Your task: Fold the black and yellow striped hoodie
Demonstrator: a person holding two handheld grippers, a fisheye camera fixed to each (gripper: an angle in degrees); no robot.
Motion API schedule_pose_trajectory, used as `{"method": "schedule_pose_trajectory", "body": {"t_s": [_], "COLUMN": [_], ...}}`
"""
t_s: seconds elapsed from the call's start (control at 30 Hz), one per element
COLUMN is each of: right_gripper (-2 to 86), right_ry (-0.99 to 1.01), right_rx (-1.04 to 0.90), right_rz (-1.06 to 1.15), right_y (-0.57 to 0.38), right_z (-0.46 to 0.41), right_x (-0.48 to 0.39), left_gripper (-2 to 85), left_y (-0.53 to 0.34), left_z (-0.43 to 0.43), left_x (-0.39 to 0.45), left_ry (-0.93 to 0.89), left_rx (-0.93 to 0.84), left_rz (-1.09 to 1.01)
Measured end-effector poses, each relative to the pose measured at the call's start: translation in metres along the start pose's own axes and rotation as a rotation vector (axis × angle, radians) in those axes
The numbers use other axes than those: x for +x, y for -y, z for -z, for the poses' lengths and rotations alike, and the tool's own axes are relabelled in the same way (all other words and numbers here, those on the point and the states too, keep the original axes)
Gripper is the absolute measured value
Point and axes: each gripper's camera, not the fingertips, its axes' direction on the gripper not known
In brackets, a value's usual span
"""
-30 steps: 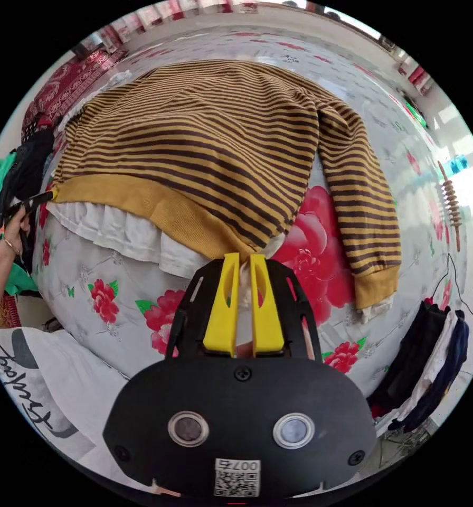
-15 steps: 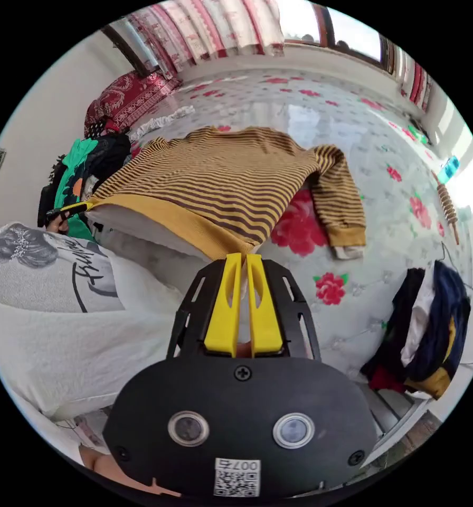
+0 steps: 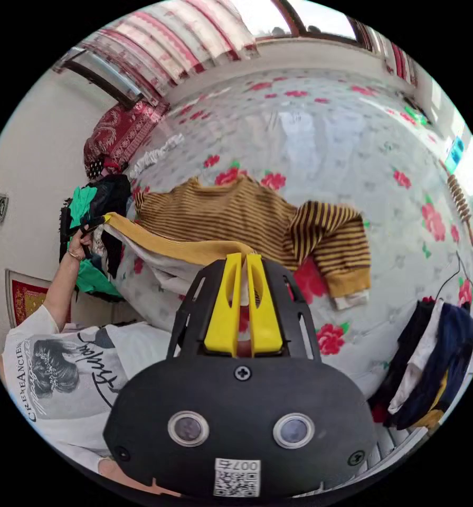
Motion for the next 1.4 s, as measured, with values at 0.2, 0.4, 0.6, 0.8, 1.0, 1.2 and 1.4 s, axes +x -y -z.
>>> {"method": "schedule_pose_trajectory", "body": {"t_s": [0.2,0.4,0.6,0.8,1.0,1.2,1.4], "right_gripper": [-0.2,-0.1,-0.1,-0.1,0.0,0.7,3.1], "right_ry": [-0.078,-0.047,-0.016,-0.082,-0.02,-0.047,-0.039], "right_rx": [0.383,0.239,-0.186,-0.416,-0.38,-0.511,-0.183], "right_rz": [0.197,0.176,0.004,0.02,-0.012,-0.165,-0.312], "right_y": [-0.011,-0.109,-0.196,-0.23,-0.247,-0.284,-0.264], "right_z": [0.12,0.08,-0.055,-0.101,-0.088,-0.14,-0.089], "right_x": [-0.052,-0.04,-0.01,-0.02,-0.029,-0.03,-0.018], "left_gripper": [-0.1,0.1,0.4,0.3,0.7,3.8,6.5], "left_y": [0.007,-0.09,-0.204,-0.254,-0.279,-0.313,-0.302], "left_z": [0.12,0.087,-0.049,-0.086,-0.074,-0.119,-0.111], "left_x": [0.06,0.042,-0.014,-0.01,-0.015,-0.022,-0.029], "left_ry": [0.005,-0.018,0.015,0.082,0.092,0.154,0.146], "left_rx": [0.298,0.135,-0.256,-0.389,-0.372,-0.48,-0.485], "left_rz": [-0.229,-0.206,0.101,0.114,0.186,0.247,0.192]}}
